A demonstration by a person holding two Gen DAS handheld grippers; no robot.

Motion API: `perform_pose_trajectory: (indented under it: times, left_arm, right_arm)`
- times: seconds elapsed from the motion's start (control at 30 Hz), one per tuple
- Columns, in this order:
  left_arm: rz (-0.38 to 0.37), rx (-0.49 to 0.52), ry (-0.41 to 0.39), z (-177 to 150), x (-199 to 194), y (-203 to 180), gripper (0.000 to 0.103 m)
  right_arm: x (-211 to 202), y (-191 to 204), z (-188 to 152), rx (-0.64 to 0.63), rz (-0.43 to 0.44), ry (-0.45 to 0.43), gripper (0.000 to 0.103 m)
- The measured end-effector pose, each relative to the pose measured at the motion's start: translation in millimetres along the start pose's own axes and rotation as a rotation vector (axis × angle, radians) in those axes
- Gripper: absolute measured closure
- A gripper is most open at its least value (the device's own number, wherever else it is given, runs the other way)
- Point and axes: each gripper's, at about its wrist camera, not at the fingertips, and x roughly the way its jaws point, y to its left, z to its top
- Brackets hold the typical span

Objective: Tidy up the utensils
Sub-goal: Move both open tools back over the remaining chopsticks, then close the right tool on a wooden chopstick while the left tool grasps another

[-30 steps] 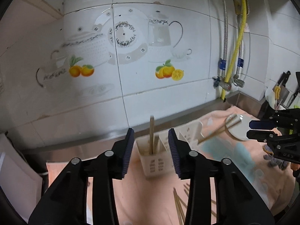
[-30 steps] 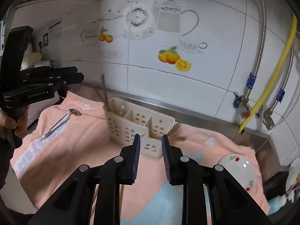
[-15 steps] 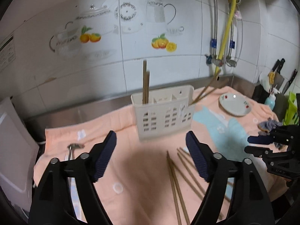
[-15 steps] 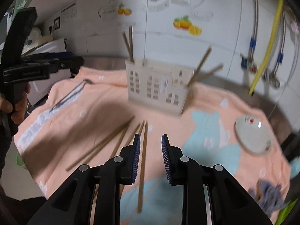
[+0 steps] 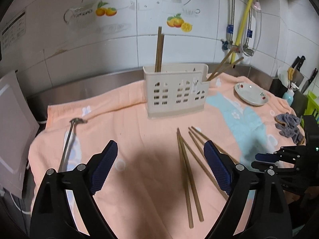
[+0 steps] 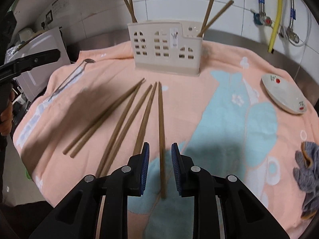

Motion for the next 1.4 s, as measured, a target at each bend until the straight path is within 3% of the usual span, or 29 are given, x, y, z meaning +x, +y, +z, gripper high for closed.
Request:
perform_pose_trajectory:
  times: [0.83, 1.23, 1.4]
  left_arm:
    - [-0.021, -0.029, 0.161, -71.1, 20.8, 2.3, 0.018]
    - [-0.084, -0.008, 0.219, -82.0, 39.0, -17.7, 0.038]
    - [-0.111, -0.003, 0.241, -83.8, 47.3, -24.0, 0.055]
  right_arm:
    - [31.7, 3.6, -16.2, -0.057, -0.056, 0.054, 0.094]
    - [29.6, 1.4, -17.3, -0.043, -0.048, 0.04, 0.096]
    - [25.0, 0.1, -17.3, -0.035, -0.046, 0.026, 0.096]
